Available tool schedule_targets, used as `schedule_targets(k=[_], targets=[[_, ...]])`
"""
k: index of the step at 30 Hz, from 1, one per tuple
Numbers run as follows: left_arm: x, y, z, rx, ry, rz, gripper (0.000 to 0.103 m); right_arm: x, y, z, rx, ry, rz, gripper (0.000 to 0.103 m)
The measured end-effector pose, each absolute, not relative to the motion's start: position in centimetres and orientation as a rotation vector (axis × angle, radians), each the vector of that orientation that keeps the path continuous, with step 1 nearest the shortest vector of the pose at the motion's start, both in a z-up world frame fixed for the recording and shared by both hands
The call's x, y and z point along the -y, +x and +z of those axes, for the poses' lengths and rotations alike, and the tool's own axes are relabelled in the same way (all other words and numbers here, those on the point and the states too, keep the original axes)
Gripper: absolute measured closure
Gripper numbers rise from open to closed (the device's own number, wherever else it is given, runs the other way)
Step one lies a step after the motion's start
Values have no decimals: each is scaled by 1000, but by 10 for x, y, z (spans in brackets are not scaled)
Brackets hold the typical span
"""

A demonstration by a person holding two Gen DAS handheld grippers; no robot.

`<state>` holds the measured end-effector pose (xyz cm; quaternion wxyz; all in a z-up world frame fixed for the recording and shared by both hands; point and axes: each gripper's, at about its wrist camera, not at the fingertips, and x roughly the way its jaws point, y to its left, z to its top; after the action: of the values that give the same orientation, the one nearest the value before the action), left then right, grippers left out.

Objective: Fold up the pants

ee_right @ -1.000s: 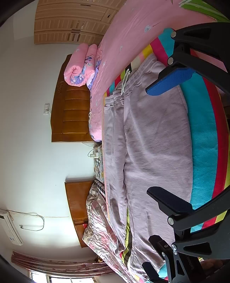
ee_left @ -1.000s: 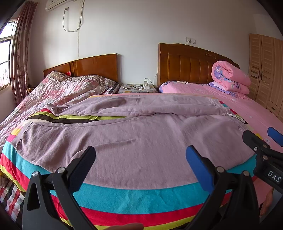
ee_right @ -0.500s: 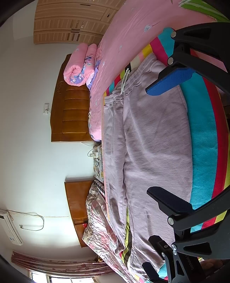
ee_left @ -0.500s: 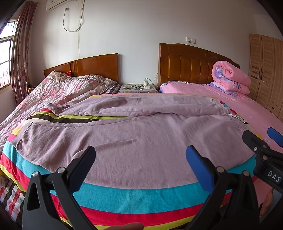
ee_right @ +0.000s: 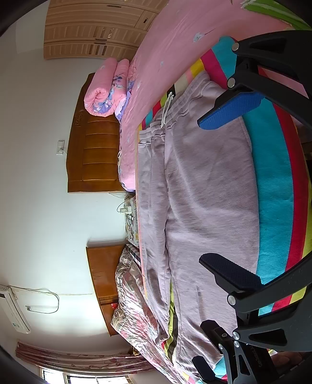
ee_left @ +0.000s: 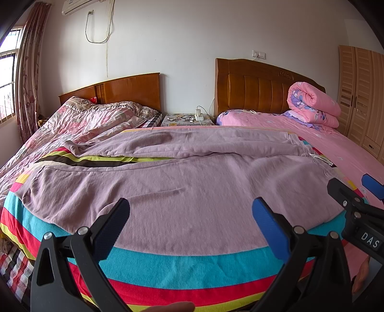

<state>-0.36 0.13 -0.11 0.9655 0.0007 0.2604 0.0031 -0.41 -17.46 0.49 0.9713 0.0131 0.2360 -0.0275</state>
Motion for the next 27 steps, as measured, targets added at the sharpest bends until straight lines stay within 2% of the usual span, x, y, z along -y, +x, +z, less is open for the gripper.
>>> schedule_targets(k=[27], targets=[[-4, -3, -3, -525, 2, 8, 1, 176, -5, 2, -483, 31, -53, 4]])
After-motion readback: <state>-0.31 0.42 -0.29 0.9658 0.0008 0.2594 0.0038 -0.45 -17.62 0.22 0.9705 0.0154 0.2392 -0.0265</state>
